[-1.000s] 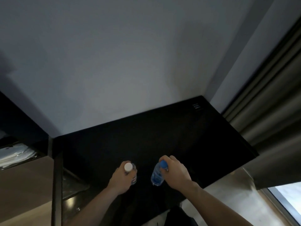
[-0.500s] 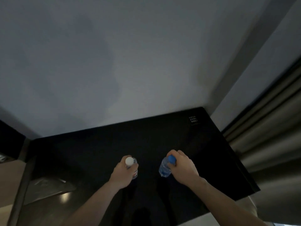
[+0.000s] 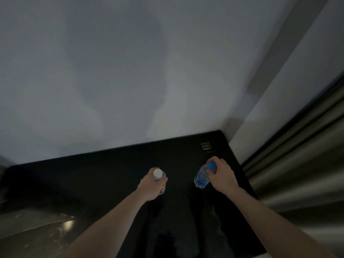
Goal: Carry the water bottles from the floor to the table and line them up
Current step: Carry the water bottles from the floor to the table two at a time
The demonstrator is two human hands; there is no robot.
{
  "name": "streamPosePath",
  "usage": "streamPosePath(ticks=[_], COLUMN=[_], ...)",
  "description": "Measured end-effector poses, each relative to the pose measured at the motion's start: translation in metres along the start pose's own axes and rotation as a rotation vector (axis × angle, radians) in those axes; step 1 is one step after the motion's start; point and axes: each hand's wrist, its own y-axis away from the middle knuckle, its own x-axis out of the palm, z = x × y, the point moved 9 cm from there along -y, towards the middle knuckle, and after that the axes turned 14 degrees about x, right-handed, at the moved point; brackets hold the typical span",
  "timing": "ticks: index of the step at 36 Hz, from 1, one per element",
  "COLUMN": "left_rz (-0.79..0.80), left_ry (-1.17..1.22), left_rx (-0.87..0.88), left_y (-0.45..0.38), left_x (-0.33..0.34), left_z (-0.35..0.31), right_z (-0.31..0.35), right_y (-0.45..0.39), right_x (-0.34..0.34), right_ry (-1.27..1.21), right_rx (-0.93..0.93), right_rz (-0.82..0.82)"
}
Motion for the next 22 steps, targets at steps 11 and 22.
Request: streamPosePath(ticks=[11,22], left_rz=[0.028,0.084], left_ry=[0.039,-0.007], left_rx=[-0.039,-0.019], left_y=[-0.054,-0.088], left_x=[0.041,0.077], left_z=[-0.044,-0.070], right_z=[-0.028,-0.057], right_y=[-0.058,-0.069], right_x=[-0.043,-0.063], right_ry=[-0.078,-0.071], right_rx=[0.073,0.113], right_rz=[-0.057,-0.056])
